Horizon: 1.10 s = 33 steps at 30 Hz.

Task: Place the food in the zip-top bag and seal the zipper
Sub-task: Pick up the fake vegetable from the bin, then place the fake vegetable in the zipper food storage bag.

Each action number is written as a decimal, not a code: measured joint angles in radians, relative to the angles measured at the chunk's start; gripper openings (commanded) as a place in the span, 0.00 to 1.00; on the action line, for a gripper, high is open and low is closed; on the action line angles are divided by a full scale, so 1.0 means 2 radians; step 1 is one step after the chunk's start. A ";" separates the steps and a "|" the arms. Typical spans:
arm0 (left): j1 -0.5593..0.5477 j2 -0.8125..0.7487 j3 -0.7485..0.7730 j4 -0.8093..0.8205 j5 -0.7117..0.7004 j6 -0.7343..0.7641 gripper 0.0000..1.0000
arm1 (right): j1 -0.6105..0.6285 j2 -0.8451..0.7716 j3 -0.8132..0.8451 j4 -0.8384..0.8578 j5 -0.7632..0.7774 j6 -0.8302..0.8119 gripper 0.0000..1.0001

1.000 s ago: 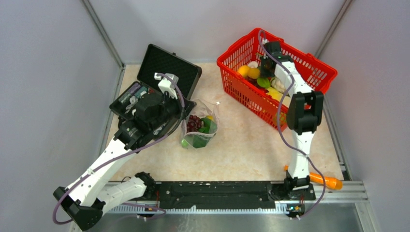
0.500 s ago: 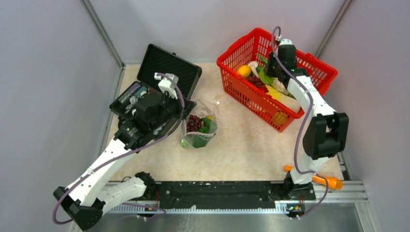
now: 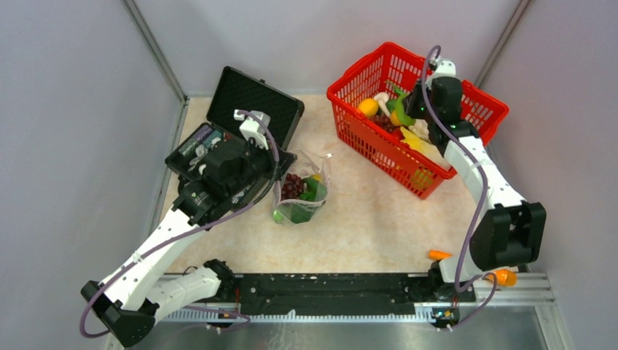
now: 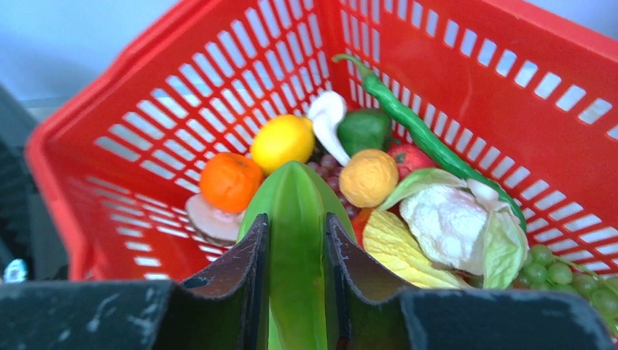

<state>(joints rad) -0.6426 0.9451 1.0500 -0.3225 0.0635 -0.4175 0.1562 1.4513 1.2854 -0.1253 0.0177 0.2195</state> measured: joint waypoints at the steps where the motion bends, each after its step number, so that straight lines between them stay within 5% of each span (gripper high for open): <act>1: 0.000 0.000 0.000 0.000 0.000 0.000 0.00 | 0.000 -0.010 -0.007 0.007 -0.008 0.000 0.00; 9: 0.000 0.001 0.000 0.000 -0.001 0.000 0.00 | 0.002 -0.103 -0.047 0.048 -0.080 -0.001 0.00; 17: 0.000 0.011 0.000 0.004 -0.001 -0.002 0.00 | 0.031 -0.158 -0.061 0.083 -0.234 0.019 0.00; 25: 0.000 0.015 0.000 0.008 -0.005 -0.002 0.00 | 0.173 -0.167 -0.068 0.080 -0.311 0.016 0.00; 33: 0.000 0.020 0.000 0.013 -0.006 -0.002 0.00 | 0.284 -0.151 -0.068 0.064 -0.306 -0.014 0.00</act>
<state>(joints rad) -0.6426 0.9848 1.0500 -0.2974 0.0513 -0.4221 0.7238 1.1492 1.1500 0.0036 -0.5949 0.1925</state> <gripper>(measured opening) 0.001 0.230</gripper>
